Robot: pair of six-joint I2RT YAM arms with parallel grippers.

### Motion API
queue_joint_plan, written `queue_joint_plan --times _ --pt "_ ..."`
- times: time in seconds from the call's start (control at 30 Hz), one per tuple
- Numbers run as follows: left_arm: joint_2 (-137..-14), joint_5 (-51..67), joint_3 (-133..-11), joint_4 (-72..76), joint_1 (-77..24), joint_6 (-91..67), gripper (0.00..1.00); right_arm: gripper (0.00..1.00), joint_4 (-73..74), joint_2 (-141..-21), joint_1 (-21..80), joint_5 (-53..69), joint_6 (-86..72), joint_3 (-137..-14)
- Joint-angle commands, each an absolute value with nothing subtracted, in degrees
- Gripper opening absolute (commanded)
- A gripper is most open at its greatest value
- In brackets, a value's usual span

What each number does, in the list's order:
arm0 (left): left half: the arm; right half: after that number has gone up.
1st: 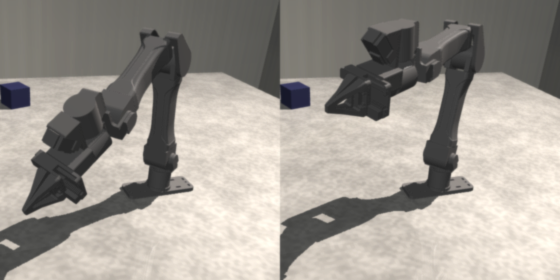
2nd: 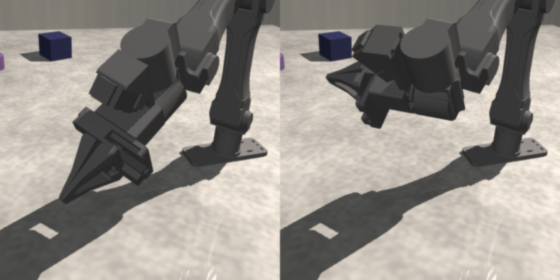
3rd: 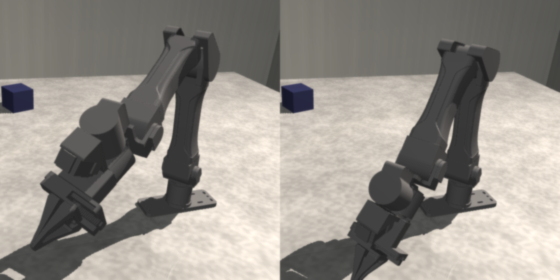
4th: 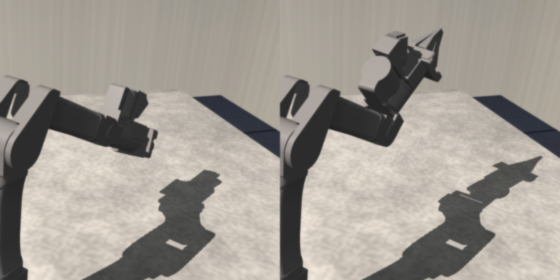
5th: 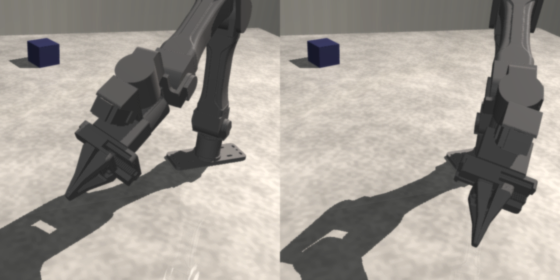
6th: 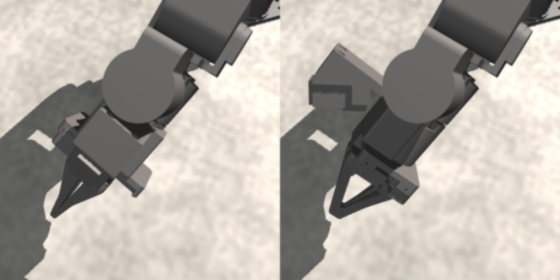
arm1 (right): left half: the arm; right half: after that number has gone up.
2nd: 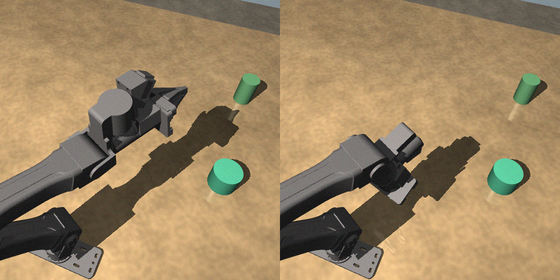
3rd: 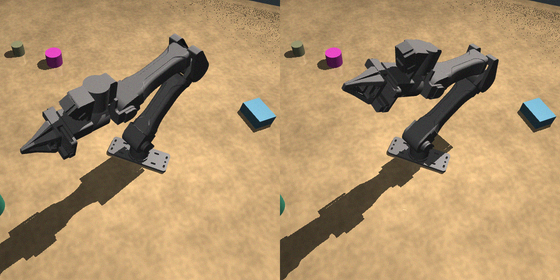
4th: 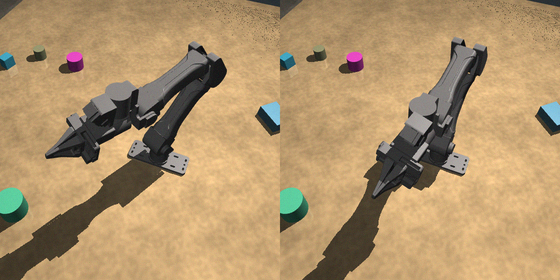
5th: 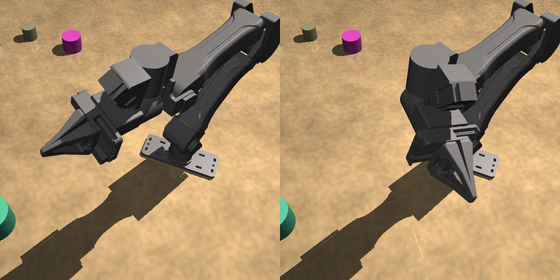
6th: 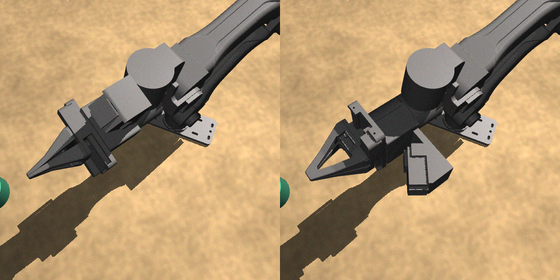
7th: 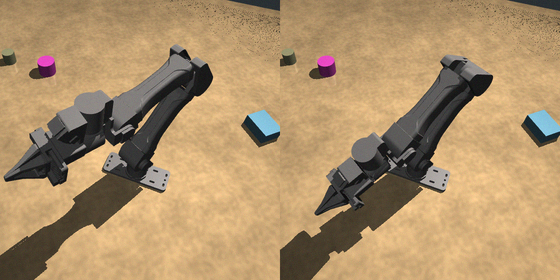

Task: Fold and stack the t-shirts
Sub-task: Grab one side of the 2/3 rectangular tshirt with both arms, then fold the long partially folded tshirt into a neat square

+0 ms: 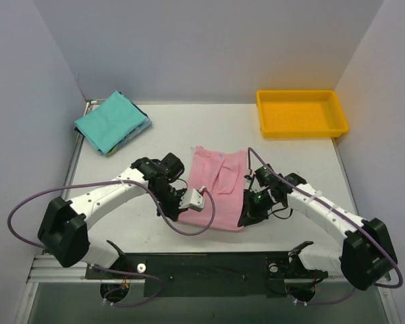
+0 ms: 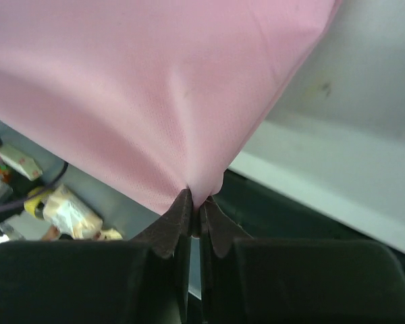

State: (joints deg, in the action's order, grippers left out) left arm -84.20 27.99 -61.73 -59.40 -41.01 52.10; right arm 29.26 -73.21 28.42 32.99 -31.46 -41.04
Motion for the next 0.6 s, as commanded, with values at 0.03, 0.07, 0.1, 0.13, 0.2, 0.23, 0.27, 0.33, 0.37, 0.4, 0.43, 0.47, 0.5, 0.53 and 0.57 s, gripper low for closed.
queue_joint_plan --times 0.03,0.07,0.1,0.13,0.2,0.23,0.27,0.33,0.37,0.4,0.43,0.47,0.5,0.53,0.57 --pt "-77.53 38.48 -65.11 -78.82 -42.89 54.41 0.00 0.00 46.65 -62.85 32.95 35.85 -34.54 -41.12" --pt "-77.26 38.93 -66.17 -79.79 -42.98 53.97 0.00 0.00 47.80 -61.28 32.96 36.73 -35.15 -41.57" --pt "-77.34 39.54 -68.53 -80.33 -42.89 53.36 0.00 0.00 47.99 -60.65 32.87 37.78 -35.50 -42.96" --pt "-77.43 39.55 -69.77 -80.33 -42.19 51.96 0.00 0.00 48.42 -60.12 32.78 37.97 -35.86 -43.85" --pt "-78.31 39.46 -72.50 -78.32 -40.44 49.24 0.00 0.00 48.43 -61.69 31.12 39.28 -34.73 -47.01" --pt "-79.53 38.94 -74.16 -76.31 -39.65 47.30 0.00 0.00 48.43 -63.70 29.20 40.51 -34.11 -49.20" --pt "-80.24 38.76 -75.31 -75.59 -37.99 46.59 0.00 0.00 48.43 -64.76 26.74 40.87 -32.36 -50.44" --pt "-83.48 38.06 -80.04 -72.78 -35.44 43.60 0.00 0.00 48.25 -69.06 23.49 41.31 -29.29 -54.73" --pt "-85.67 38.06 -81.20 -71.47 -34.55 42.29 0.00 0.00 48.25 -71.95 22.51 41.31 -27.88 -56.23" --pt "-87.09 37.62 -83.73 -70.76 -33.32 41.58 0.00 0.00 48.25 -74.07 20.50 40.96 -25.95 -58.69" --pt "-89.45 37.44 -84.89 -69.45 -32.61 40.09 0.00 0.00 48.25 -77.66 19.70 41.13 -24.19 -60.36" --pt "-91.82 37.18 -87.77 -68.74 -31.48 39.64 0.00 0.00 48.16 -79.35 18.21 41.65 -23.13 -63.86" --pt "-93.24 37.00 -89.02 -68.21 -30.94 38.59 0.00 0.00 48.08 -82.93 17.24 41.66 -22.16 -65.38" --pt "-95.51 36.48 -91.47 -67.42 -29.98 38.15 0.00 0.00 47.99 -84.53 16.01 42.27 -21.63 -68.52" --pt "-96.58 36.39 -92.54 -66.89 -29.54 37.54 0.00 0.00 47.90 -87.94 15.47 42.62 -20.49 -69.77"
